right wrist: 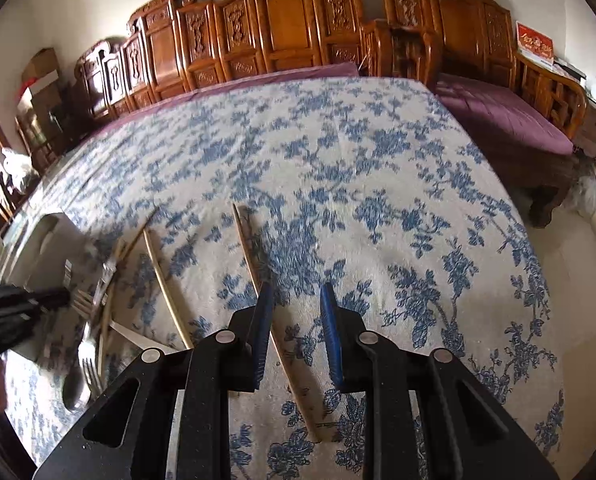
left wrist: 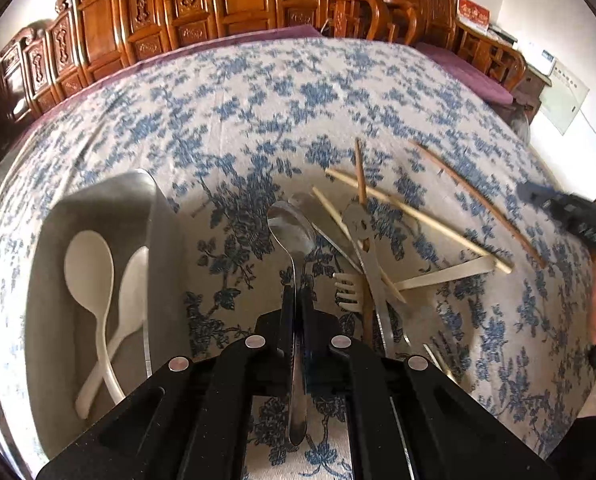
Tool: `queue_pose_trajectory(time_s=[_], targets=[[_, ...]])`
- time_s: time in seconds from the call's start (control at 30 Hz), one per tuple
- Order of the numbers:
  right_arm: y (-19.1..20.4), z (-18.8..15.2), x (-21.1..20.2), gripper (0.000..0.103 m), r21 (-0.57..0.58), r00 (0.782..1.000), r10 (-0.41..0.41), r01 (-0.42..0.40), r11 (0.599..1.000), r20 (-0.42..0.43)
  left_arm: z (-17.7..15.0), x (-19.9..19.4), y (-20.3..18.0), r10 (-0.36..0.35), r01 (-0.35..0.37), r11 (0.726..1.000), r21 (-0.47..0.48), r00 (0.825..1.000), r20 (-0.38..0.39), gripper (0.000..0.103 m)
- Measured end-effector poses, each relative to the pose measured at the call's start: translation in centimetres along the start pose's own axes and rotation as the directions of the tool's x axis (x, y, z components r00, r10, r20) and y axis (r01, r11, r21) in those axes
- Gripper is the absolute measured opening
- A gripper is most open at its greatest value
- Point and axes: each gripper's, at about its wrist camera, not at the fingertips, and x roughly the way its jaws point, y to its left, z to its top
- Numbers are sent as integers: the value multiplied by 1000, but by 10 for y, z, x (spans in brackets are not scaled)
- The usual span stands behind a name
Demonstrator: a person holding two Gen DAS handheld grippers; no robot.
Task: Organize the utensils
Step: 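Lift the metal spoon with the left tool while the right tool grasps a wooden chopstick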
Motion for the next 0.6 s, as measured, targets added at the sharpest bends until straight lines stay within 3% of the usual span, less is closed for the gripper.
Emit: queue_pose_trajectory(time_s=[0.3, 0.6], targets=[[31, -9, 18, 26, -144, 997, -31, 21, 989, -71, 0, -35, -9, -30, 29, 999, 24, 998, 62, 3], [30, -10, 22, 26, -153, 994, -67, 53, 987, -86, -8, -57, -14, -49, 45, 998, 46, 995, 88, 3]])
